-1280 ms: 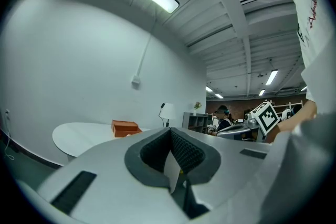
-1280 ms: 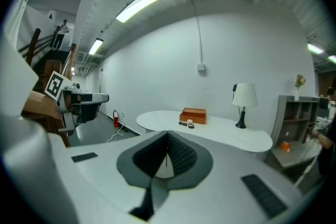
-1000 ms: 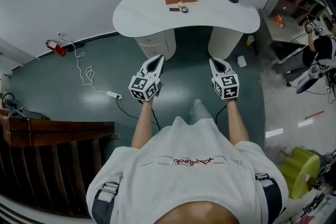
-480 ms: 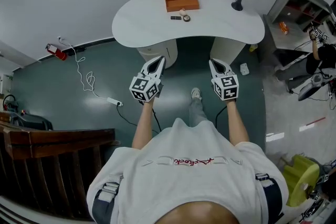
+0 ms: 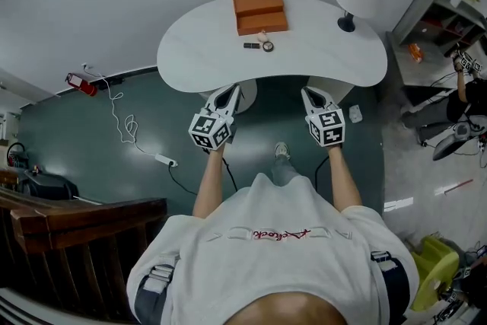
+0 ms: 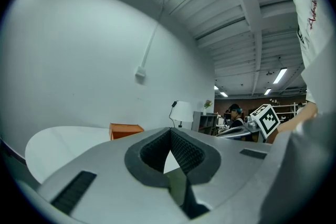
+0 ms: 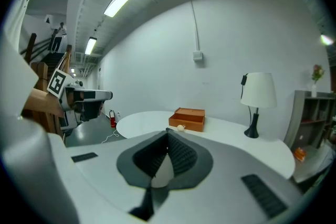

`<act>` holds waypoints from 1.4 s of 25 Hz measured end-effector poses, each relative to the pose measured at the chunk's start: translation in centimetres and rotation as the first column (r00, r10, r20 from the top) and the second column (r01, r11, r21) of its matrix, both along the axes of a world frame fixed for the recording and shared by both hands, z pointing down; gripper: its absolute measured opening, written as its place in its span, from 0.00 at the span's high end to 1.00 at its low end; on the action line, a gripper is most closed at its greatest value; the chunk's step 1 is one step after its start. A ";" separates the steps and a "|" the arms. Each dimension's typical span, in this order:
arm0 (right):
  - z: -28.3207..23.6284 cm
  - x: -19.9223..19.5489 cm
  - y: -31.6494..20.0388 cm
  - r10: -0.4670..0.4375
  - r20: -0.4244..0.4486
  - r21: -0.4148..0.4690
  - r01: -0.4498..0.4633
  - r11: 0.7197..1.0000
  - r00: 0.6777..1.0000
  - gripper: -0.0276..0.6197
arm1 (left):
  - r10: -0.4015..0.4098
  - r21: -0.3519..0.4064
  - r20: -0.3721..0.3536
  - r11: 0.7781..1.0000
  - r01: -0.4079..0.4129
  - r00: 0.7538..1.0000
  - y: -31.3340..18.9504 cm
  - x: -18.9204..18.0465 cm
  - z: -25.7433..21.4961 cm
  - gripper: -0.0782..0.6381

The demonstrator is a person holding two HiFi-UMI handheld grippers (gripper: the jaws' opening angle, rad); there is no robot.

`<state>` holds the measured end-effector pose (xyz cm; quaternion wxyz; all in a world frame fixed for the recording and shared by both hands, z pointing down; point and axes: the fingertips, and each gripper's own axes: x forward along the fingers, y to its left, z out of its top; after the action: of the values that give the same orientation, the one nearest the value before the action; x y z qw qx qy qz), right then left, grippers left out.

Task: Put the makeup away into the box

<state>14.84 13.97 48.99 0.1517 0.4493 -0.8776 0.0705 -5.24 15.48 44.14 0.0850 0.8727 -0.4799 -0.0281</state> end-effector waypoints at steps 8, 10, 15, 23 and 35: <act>-0.8 1.4 -8.8 -0.007 0.026 -0.004 0.007 1.000 1.000 0.93 | -0.004 0.003 0.027 1.000 0.004 1.000 -8.9 1.2 -1.8 0.88; -0.9 1.6 -11.0 -0.012 0.030 -0.003 0.012 1.000 0.999 0.93 | -0.008 0.007 0.033 1.000 0.007 0.999 -11.0 1.5 -2.1 0.88; -1.0 0.9 -16.1 -0.043 0.037 0.005 0.043 0.999 0.998 0.93 | -0.035 0.010 0.031 0.999 0.035 0.999 -15.5 1.2 -2.0 0.88; 0.7 -0.7 -21.2 -0.090 0.039 -0.023 0.091 0.996 0.995 0.93 | -0.081 -0.017 0.038 0.997 0.081 0.996 -19.9 -0.3 -0.5 0.88; 3.5 -4.0 -25.6 -0.119 0.032 -0.085 0.121 0.989 0.992 0.93 | -0.108 -0.079 0.035 0.991 0.110 0.994 -24.0 -3.3 2.4 0.88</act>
<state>10.80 -11.66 52.48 0.1635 0.3876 -0.9011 0.1053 -8.54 -8.48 46.56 0.1114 0.8414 -0.5288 0.0001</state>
